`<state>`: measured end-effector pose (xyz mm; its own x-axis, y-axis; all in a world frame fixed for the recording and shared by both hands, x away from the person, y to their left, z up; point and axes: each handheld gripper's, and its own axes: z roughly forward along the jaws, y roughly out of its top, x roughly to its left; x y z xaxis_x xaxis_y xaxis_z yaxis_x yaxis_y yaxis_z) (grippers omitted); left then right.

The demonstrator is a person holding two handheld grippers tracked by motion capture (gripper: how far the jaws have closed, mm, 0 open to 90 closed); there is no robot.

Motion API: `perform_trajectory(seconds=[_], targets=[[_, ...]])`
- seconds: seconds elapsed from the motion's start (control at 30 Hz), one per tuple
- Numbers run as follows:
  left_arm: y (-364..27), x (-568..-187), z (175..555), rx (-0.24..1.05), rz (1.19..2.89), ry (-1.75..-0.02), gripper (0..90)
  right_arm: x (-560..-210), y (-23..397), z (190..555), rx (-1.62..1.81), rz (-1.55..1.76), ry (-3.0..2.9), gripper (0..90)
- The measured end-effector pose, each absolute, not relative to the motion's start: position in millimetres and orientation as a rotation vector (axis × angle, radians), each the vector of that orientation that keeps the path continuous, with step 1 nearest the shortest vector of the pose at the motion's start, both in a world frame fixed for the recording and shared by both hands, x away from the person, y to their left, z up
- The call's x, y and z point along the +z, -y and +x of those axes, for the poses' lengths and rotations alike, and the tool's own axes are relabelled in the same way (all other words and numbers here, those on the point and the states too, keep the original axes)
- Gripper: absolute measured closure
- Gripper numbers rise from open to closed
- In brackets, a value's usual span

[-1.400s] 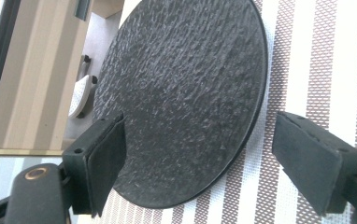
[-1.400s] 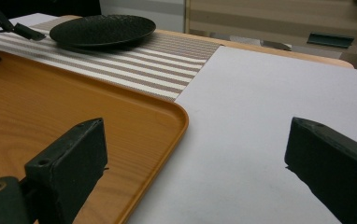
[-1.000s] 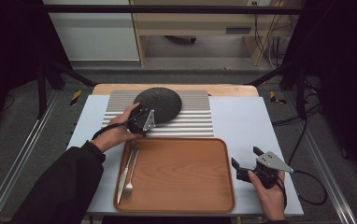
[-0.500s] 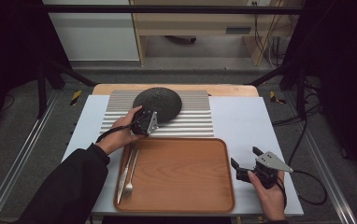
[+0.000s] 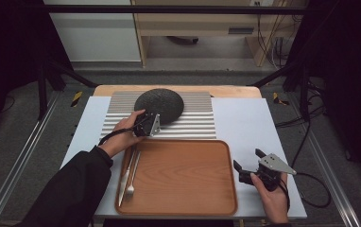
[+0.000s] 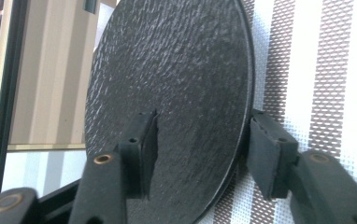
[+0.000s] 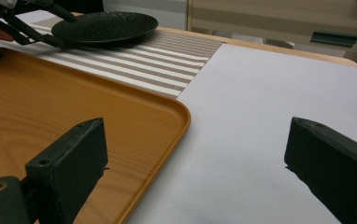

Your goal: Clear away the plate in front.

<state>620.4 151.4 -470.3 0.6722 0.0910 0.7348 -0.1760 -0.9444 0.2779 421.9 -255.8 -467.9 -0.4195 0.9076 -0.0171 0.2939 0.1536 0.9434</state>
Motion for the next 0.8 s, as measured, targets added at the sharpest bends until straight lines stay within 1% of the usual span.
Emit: perform_trajectory(seconds=[0.33,0.8], targets=[[-148.9,-473.4,620.2,1.155,2.565,0.078,51.2,-468.2,255.8,422.0,1.272,1.148,-1.819,6.2],[-149.9,-474.2,620.9,1.158,2.569,0.080,51.4,-468.4,255.9,422.2,1.271,1.150,-1.821,6.0]])
